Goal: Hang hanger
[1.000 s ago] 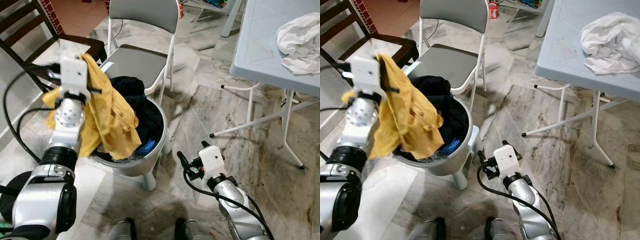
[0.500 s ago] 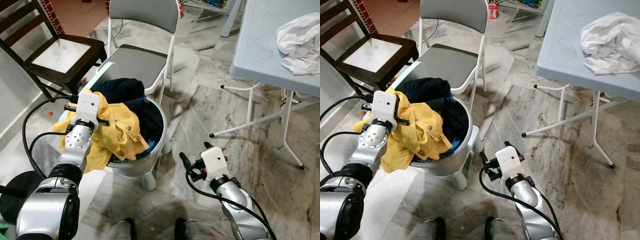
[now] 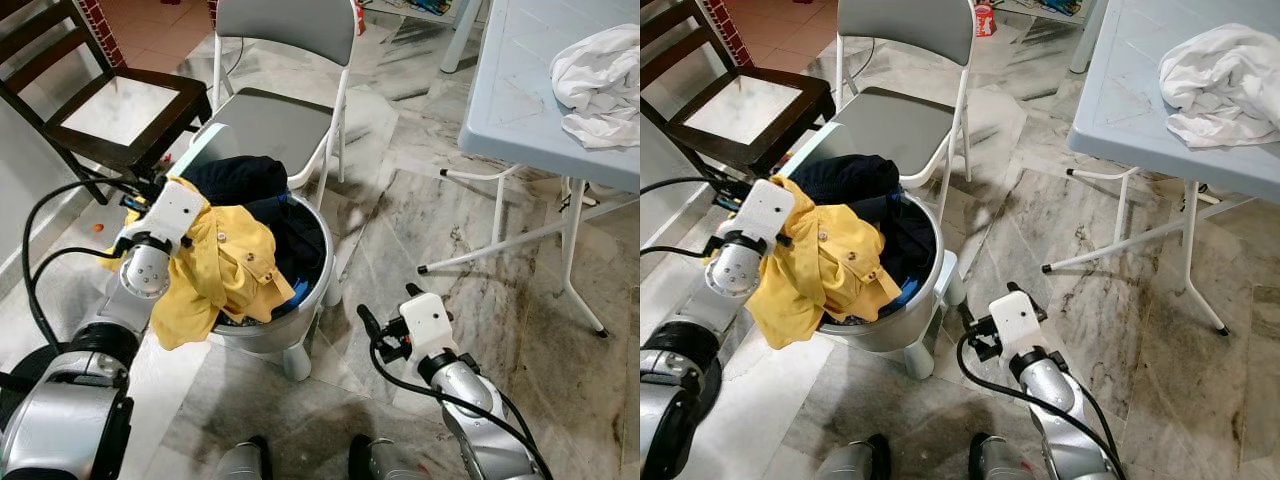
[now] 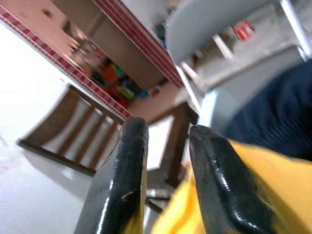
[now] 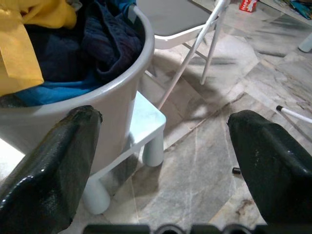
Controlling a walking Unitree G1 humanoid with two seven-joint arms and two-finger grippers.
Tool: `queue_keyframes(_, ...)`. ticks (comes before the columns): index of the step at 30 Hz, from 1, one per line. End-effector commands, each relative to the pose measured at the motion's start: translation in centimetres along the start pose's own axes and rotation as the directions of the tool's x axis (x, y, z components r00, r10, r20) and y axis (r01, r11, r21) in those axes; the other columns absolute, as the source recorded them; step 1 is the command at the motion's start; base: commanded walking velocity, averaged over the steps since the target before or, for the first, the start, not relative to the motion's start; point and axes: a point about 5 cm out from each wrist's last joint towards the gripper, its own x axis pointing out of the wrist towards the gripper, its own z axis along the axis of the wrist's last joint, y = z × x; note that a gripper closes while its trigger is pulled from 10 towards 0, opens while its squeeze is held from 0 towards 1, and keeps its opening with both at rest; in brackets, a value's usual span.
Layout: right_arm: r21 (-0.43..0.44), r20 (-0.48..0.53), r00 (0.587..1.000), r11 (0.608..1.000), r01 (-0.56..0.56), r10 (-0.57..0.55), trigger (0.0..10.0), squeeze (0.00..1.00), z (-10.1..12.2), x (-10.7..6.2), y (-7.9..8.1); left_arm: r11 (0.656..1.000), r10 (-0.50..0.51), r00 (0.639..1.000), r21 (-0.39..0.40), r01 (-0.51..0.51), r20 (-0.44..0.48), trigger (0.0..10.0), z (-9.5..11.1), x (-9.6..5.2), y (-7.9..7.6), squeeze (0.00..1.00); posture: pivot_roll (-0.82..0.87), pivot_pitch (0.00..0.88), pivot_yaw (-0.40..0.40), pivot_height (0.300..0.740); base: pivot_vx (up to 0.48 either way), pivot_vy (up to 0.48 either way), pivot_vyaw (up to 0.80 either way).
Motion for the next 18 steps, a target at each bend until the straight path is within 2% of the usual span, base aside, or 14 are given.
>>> queue_keyframes(1, 0.005, -0.022, 1.0, 1.0, -0.01, 0.01, 10.0, 0.0, -0.5, -0.1, 0.3, 0.998, -0.012, 1.0, -0.063, 0.012, -0.002, 10.0, -0.4, -0.6, -0.2, 1.0, -0.01, 0.224, 0.009, 0.74, 0.0, 0.0, 0.0)
queue_keyframes(3, 0.005, -0.024, 1.0, 1.0, -0.01, 0.01, 10.0, 0.0, -0.5, -0.2, 0.3, 0.989, -0.035, 0.999, -0.144, 0.03, -0.029, 10.0, -0.6, -0.8, -0.5, 1.0, -0.01, 0.224, 0.009, 0.74, 0.0, 0.0, 0.0)
queue_keyframes(5, 0.005, -0.023, 1.0, 1.0, -0.01, 0.01, 10.0, 0.0, -0.6, -0.2, 0.3, 0.961, -0.023, 0.988, -0.276, -0.019, -0.151, 10.0, -1.8, -1.1, -0.7, 1.0, -0.01, 0.219, 0.014, 0.74, 0.0, 0.0, 0.0)
queue_keyframes(6, 0.005, -0.023, 1.0, 1.0, -0.009, 0.009, 10.0, 0.0, -0.6, -0.2, 0.3, 0.949, -0.017, 0.982, -0.312, -0.043, -0.186, 10.0, -2.1, -1.3, -0.6, 1.0, -0.01, 0.219, 0.014, 0.74, 0.0, 0.0, 0.0)
queue_keyframes(8, 0.005, -0.022, 1.0, 1.0, -0.007, 0.007, 10.0, 0.0, -0.6, -0.2, 0.3, 0.943, -0.006, 0.981, -0.326, -0.059, -0.195, 10.0, -2.2, -1.4, -0.5, 1.0, -0.01, 0.219, 0.014, 0.74, 0.0, 0.0, 0.0)
queue_keyframes(13, 0.004, -0.021, 1.0, 1.0, -0.003, 0.003, 10.0, 0.0, -0.6, -0.2, 0.1, 0.951, 0.055, 0.991, -0.296, -0.09, -0.124, 10.0, -1.3, -1.9, 0.5, 1.0, -0.01, 0.218, 0.013, 0.74, 0.0, 0.0, 0.0)
queue_keyframes(14, 0.004, -0.023, 1.0, 1.0, -0.002, 0.002, 10.0, 0.0, -0.7, -0.3, 0.0, 0.956, 0.098, 0.995, -0.276, -0.098, -0.015, 10.0, 0.3, -2.8, 1.1, 1.0, 0.0, 0.22, 0.01, 0.74, 0.0, 0.0, 0.0)
queue_keyframes(15, 0.004, -0.023, 1.0, 1.0, -0.002, 0.002, 10.0, 0.0, -0.7, -0.3, 0.0, 0.956, 0.098, 0.995, -0.276, -0.098, -0.015, 10.0, 0.3, -2.8, 1.1, 1.0, 0.0, 0.22, 0.01, 0.74, 0.0, 0.0, 0.0)
queue_keyframes(16, 0.003, -0.025, 1.0, 1.0, -0.003, 0.003, 10.0, 0.0, -0.7, -0.4, 0.0, 0.958, 0.092, 0.993, -0.278, -0.068, 0.071, 10.0, 1.7, -3.9, 0.8, 1.0, 0.0, 0.221, 0.008, 0.74, 0.0, 0.0, 0.0)
queue_keyframes(18, 0.003, -0.026, 1.0, 1.0, -0.009, 0.009, 10.0, 0.0, -0.7, -0.3, 0.1, 0.963, 0.063, 0.991, -0.269, -0.029, 0.118, 10.0, 2.4, -4.8, 0.1, 1.0, 0.01, 0.221, 0.006, 0.74, 0.0, 0.0, 0.0)
